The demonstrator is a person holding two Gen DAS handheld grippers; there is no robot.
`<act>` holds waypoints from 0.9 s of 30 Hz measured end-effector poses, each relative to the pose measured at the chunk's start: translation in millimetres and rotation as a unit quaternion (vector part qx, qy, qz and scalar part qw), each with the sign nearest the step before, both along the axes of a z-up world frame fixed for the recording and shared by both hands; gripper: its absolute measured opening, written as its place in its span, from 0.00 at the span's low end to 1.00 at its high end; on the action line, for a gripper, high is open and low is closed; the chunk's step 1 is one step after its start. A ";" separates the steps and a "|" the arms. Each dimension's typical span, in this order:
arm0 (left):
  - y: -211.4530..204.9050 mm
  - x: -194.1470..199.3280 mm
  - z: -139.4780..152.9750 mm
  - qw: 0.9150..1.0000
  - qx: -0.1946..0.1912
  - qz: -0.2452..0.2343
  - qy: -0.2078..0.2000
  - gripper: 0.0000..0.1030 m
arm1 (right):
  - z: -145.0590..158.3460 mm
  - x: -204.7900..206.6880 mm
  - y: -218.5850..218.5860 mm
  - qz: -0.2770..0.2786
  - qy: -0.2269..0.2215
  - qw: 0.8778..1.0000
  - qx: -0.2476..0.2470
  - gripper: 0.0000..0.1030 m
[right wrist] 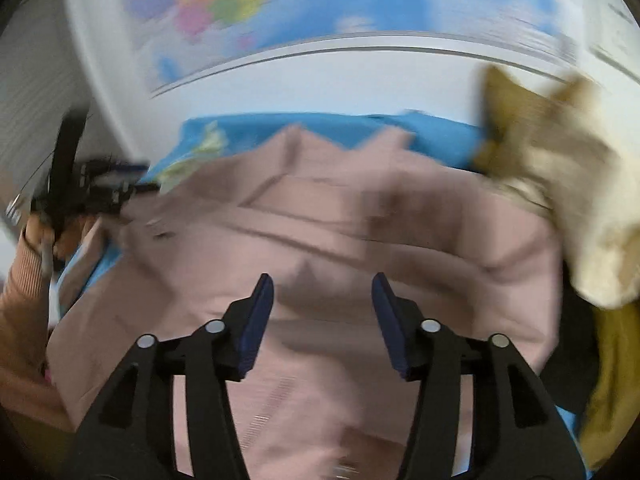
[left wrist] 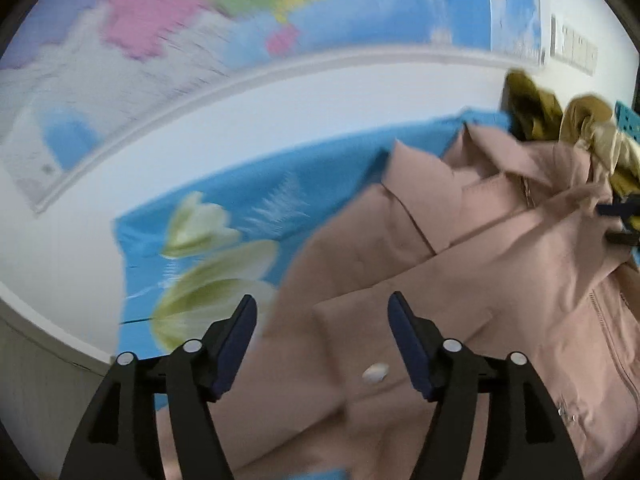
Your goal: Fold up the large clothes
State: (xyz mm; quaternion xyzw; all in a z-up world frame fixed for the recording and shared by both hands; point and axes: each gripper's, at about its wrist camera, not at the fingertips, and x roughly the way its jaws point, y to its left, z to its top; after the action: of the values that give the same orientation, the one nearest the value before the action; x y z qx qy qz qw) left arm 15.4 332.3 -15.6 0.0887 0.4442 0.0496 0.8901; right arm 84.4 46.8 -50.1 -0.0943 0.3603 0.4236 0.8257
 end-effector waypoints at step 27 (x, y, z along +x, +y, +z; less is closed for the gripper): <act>113.6 -134.2 -12.8 0.995 -0.052 0.055 0.066 0.03 | -5.9 -116.4 139.2 0.244 0.060 0.968 0.022 0.63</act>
State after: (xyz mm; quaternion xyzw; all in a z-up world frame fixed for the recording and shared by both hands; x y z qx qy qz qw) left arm -118.8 445.9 -28.4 0.0208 0.5078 0.0689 0.8584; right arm -31.9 186.0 -56.1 -0.1356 0.3657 0.6251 0.6761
